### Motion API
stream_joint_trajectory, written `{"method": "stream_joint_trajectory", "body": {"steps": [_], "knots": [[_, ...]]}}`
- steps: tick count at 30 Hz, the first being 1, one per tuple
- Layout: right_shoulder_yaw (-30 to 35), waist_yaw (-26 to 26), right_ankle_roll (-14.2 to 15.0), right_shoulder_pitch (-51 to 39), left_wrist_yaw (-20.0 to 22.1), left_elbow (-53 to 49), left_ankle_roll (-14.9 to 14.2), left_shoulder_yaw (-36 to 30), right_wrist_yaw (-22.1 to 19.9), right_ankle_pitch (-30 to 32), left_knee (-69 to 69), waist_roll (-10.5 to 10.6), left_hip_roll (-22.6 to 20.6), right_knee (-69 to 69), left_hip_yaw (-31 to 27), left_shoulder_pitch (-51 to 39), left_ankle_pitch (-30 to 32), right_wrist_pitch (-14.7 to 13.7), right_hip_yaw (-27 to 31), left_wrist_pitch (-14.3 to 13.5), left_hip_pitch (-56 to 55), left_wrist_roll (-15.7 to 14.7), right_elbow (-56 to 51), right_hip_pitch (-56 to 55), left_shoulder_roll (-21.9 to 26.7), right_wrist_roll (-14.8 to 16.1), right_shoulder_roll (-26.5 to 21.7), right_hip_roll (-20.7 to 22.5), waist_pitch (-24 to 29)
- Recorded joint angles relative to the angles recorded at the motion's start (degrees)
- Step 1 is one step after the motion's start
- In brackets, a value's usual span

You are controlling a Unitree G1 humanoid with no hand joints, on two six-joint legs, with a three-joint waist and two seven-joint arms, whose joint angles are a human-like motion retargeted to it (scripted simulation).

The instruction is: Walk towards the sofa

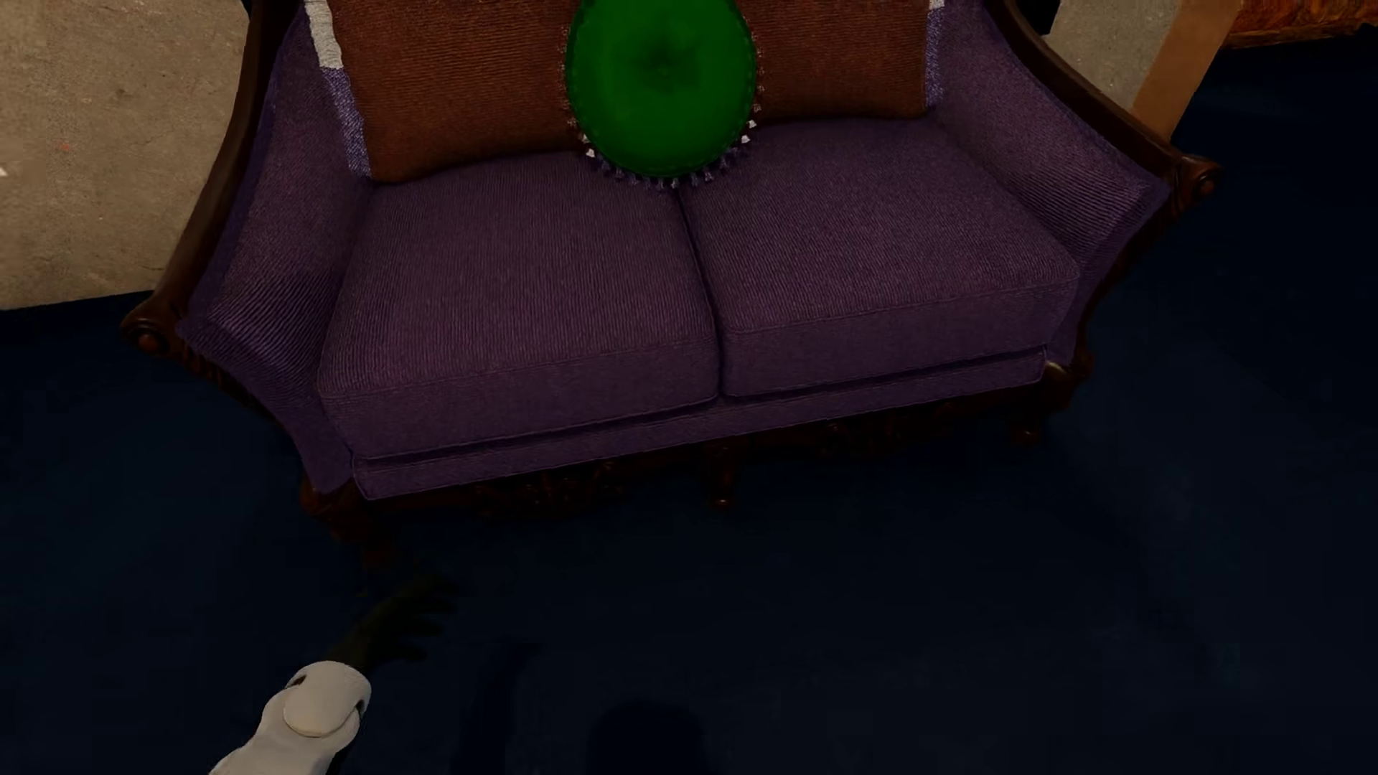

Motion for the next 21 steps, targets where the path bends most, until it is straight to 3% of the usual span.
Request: {"method": "stream_joint_trajectory", "body": {"steps": [4, 7, 8, 12, 15, 21], "knots": [[2.6, 1.8, 0.0, -4.0, 0.0, 10.5, 0.0, -16.1, 0.0, -5.9, -3.8, 2.1, 1.1, -4.3, 0.0, -0.6, -4.5, 0.0, 0.0, 0.0, 2.3, 0.0, 3.6, 4.9, -6.5, 0.0, -3.4, 1.9, -0.7], [0.9, -0.2, 0.0, -8.6, 0.0, 18.7, 0.0, -36.0, 0.0, -7.3, -3.3, 1.4, 1.6, -4.4, 0.0, -0.3, -3.4, 0.0, 0.0, 0.0, 1.5, 0.0, 3.9, 7.1, -8.7, 0.0, -4.5, 2.4, -0.6], [-0.6, -0.6, 0.0, -9.8, 0.0, 17.9, 0.0, -38.8, 0.0, -7.4, -3.2, 1.1, 1.6, -4.3, 0.0, 0.3, -3.7, 0.0, 0.0, 0.0, 1.4, 0.0, 2.8, 7.5, -8.1, 0.0, -4.6, 2.4, -0.3], [-5.1, 1.6, 0.0, -11.1, 0.0, 15.7, 0.0, -28.1, 0.0, -8.6, -3.8, 0.3, 1.7, -5.6, 0.0, 2.4, -4.6, 0.0, 0.0, 0.0, 2.2, 0.0, -3.2, 7.9, -5.6, 0.0, -3.8, 2.5, -0.7], [-4.8, 3.3, 0.0, -11.5, 0.0, 17.7, 0.0, -20.5, 0.0, -8.3, -3.4, -0.3, 1.6, -8.3, 0.0, 1.5, -4.6, 0.0, 0.0, 0.0, 1.7, 0.0, -5.2, 8.9, -5.0, 0.0, -1.8, 2.4, -1.8], [7.6, 3.5, 0.0, -12.2, 0.0, 19.4, 0.0, -21.5, 0.0, -8.8, -2.1, -0.4, 1.3, -8.8, 0.0, 0.1, -4.8, 0.0, 0.0, 0.0, 0.8, 0.0, -6.6, 9.3, -4.7, 0.0, -0.3, 2.0, -2.1]]}}
